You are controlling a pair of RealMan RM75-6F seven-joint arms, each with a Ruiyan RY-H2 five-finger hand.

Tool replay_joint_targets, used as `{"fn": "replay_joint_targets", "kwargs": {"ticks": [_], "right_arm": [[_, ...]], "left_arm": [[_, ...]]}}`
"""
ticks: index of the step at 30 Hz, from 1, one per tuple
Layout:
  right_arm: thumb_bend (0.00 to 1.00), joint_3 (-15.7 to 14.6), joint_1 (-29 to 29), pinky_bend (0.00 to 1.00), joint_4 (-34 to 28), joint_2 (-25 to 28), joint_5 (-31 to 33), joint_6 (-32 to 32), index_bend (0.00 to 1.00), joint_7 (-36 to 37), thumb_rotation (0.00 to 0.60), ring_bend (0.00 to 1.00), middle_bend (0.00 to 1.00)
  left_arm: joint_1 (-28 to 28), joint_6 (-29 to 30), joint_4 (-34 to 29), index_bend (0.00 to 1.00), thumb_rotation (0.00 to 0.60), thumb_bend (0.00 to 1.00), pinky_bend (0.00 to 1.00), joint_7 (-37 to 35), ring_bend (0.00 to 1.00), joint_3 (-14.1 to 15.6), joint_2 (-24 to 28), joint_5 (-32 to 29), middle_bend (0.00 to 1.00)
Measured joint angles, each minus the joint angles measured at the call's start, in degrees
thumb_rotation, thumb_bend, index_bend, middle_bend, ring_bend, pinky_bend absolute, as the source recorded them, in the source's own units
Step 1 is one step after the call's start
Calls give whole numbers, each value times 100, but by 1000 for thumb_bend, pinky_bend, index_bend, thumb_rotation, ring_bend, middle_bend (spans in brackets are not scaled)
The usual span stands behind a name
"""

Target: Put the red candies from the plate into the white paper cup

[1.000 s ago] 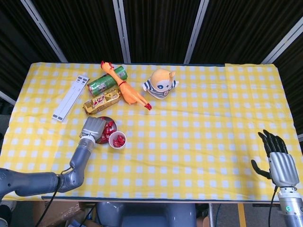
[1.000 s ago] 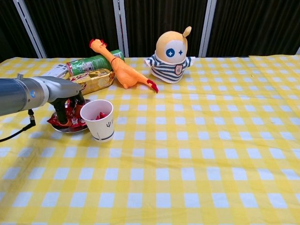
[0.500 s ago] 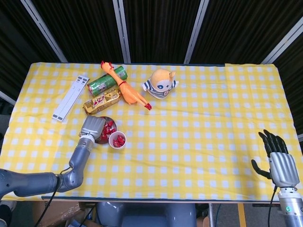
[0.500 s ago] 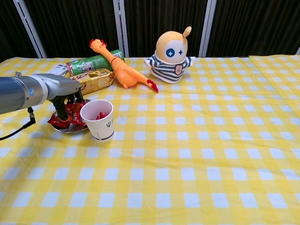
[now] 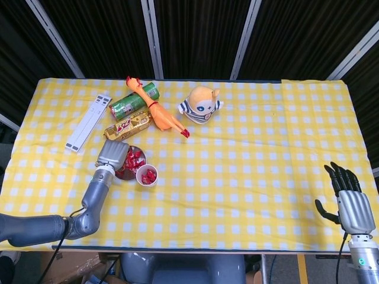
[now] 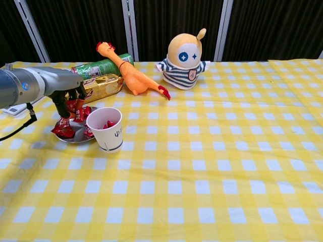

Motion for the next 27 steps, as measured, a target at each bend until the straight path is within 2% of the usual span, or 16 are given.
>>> {"fn": "replay_joint_targets", "kwargs": {"ticks": [11,27], "right_arm": [[409,11,2,0,11,-12,15,2,0,-19,600,0,0],[409,17,1,0,5,-1,42,-11,0,-48,600,0,0]], "left_arm": [[9,138,-482,577,600,454,949,-62,923,-112,327,177,635],[-320,405,-1768,571,600,454,949,152,924,-450,944,216,632]]}}
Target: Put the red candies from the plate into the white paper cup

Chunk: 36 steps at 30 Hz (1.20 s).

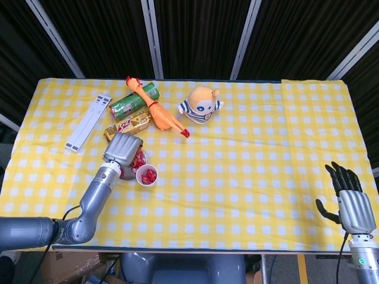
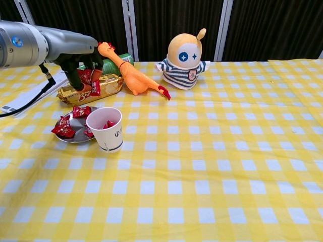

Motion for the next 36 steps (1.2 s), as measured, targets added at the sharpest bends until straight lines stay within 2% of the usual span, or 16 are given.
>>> {"fn": "replay_joint_targets", "kwargs": {"ticks": [7,21,26,36], "right_arm": [[409,-9,-10,0,-11,9,-47,37,0,15,600,0,0],[409,-12,-9,0,-15,25,-80,44,0,72,600,0,0],[409,-7,-9,0,-17,17,-88,58,0,82,600,0,0],[408,-11,-10,0,-19,16,-103,66,0,92,600,0,0]], "left_arm": [[-165,93,-375,568,600,454,949,165,924,65,-14,-109,632],[-248,177,-249,551,600,449,949,280,923,406,-370,-385,624],[-261,166,-210,515,600,406,949,241,923,426,-407,-385,580],[-370,148,-192,468,600,406,949,253,923,397,-418,-406,532]]}}
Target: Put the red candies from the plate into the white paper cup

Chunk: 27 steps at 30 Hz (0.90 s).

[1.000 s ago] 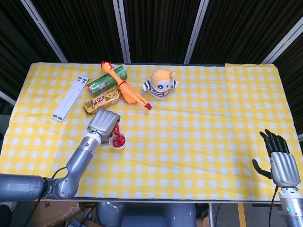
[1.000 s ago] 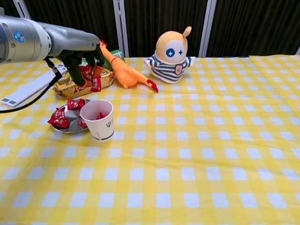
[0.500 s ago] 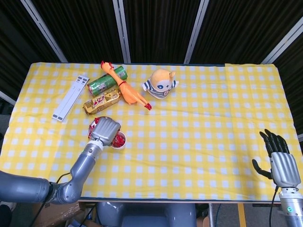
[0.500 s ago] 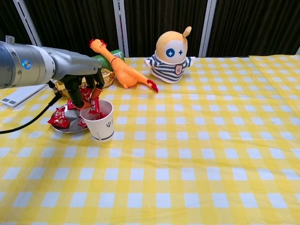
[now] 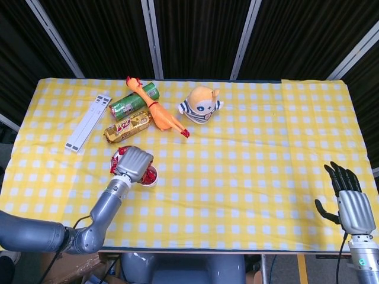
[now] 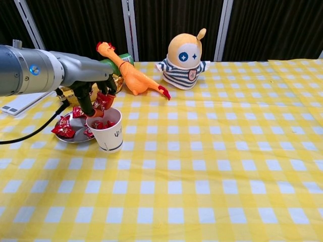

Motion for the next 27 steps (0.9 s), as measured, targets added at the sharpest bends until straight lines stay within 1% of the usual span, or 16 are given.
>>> {"fn": "replay_joint_targets", "kwargs": {"ticks": [4,6,10,18,25,27], "right_arm": [[409,-1,0,0,4,0,-5,1,0,14,600,0,0],[409,-1,-1,0,6,2,-10,5,0,22,600,0,0],[409,-2,-1,0,9,5,-20,11,0,29,600,0,0],[409,-6,-6,0,9,11,-34,25,0,30,600,0,0],[409,-2,-14,0,22,7,-41,49,0,45,600,0,0],[409,-1,-11,0,25,4,-37,44,0,44,600,0,0]], "left_arm": [[-43,5,-22,465,600,406,949,31,923,4,0,-16,527],[-55,11,-44,448,600,398,949,32,923,3,3,-32,517],[-76,22,-72,393,600,367,949,25,923,0,15,-39,475],[-62,62,-196,364,600,361,949,-68,923,0,110,74,409],[67,181,-185,296,600,279,949,-286,923,-30,316,178,336],[118,189,-110,288,600,273,949,-328,923,-8,389,184,329]]}}
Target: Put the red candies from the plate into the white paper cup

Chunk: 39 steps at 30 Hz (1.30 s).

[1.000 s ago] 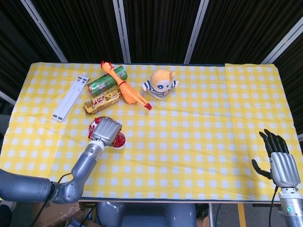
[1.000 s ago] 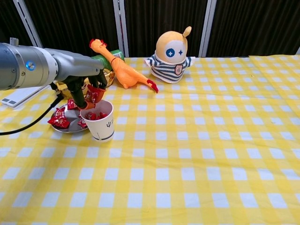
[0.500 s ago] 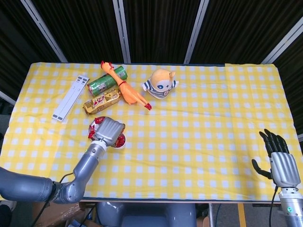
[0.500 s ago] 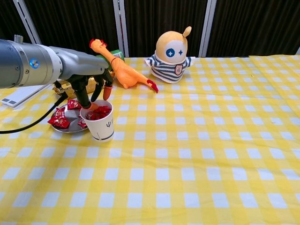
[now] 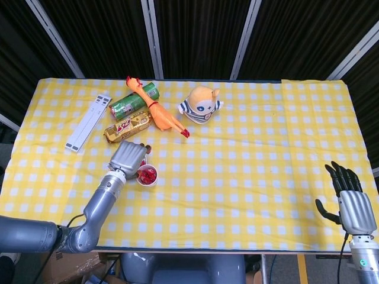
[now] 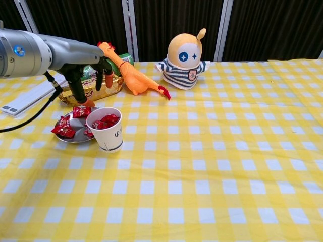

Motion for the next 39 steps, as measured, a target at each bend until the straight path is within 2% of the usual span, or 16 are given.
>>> {"fn": "replay_joint_targets", "kwargs": {"ticks": [7,15,23,30,39], "right_arm": [[408,-4,13,0,1,-15,-10,-15,0,-25,600,0,0],[409,3,29,0,5,-25,37,-63,0,-29,600,0,0],[409,2,30,0,1,-21,40,-69,0,-16,600,0,0],[409,5,28,0,-10,-12,49,-72,0,12,600,0,0],[409,2,29,0,-10,-6,42,-74,0,42,600,0,0]], "left_arm": [[156,-194,529,281,600,273,949,-57,923,221,2,-69,321],[278,-563,1214,281,600,273,949,-100,923,407,-384,-205,319],[309,-703,1541,285,600,273,949,-116,923,410,-666,-256,300],[305,-692,1695,225,600,273,949,-61,923,371,-797,-316,247],[296,-723,1854,221,600,273,949,-19,923,301,-953,-365,237]]}}
